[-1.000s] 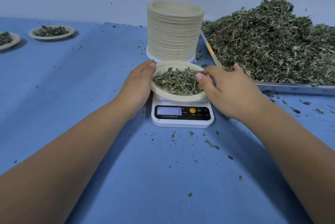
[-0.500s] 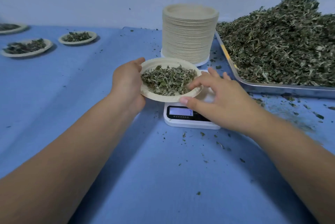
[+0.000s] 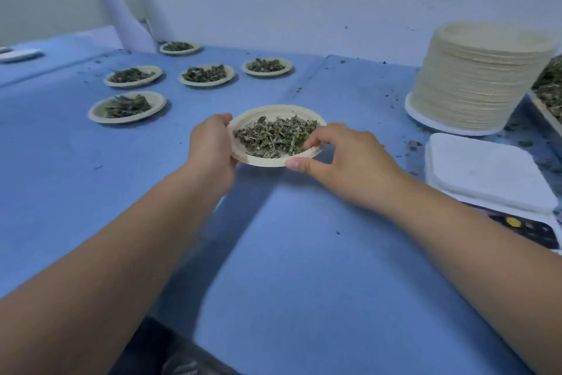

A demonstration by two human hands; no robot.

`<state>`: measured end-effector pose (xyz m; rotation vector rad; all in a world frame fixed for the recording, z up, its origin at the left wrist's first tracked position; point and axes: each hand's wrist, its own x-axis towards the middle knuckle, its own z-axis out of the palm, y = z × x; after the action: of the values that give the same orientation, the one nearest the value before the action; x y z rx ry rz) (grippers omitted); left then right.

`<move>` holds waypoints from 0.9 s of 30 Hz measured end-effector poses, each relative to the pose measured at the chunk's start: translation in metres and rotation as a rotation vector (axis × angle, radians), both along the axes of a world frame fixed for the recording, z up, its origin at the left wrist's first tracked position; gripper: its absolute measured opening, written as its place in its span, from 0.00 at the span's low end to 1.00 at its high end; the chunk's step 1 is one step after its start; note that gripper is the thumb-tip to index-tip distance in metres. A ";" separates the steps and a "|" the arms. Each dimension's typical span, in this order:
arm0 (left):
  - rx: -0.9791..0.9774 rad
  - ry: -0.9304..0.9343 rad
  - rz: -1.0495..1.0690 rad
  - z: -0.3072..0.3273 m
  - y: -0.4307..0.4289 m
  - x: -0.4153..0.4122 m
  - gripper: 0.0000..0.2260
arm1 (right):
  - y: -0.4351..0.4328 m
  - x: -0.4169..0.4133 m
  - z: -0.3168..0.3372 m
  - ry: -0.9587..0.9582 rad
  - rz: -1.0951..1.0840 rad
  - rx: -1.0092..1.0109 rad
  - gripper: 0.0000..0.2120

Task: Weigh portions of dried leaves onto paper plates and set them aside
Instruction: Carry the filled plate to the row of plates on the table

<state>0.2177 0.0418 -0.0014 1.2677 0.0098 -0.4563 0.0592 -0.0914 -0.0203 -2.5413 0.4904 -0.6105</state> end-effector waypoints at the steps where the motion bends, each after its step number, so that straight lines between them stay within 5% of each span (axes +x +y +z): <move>1: 0.014 -0.011 0.008 -0.002 0.010 0.011 0.07 | 0.005 0.016 -0.003 0.006 0.012 -0.001 0.21; 5: 0.296 -0.251 -0.007 -0.019 0.046 0.060 0.05 | 0.017 0.076 -0.019 0.063 0.038 0.013 0.20; 9: 0.680 -0.602 -0.012 -0.039 0.083 0.094 0.22 | 0.022 0.129 -0.033 0.093 0.006 -0.025 0.22; 19: 0.712 -0.709 -0.050 -0.046 0.083 0.102 0.20 | 0.012 0.234 -0.030 0.179 -0.070 -0.099 0.31; 27: 0.748 -0.830 -0.069 -0.044 0.077 0.094 0.21 | 0.015 0.231 -0.020 0.126 -0.064 -0.057 0.33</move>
<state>0.3112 0.1184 -0.0456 2.1222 -0.6141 0.0691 0.2901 -0.0765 -0.0408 -2.6385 0.6086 -0.4953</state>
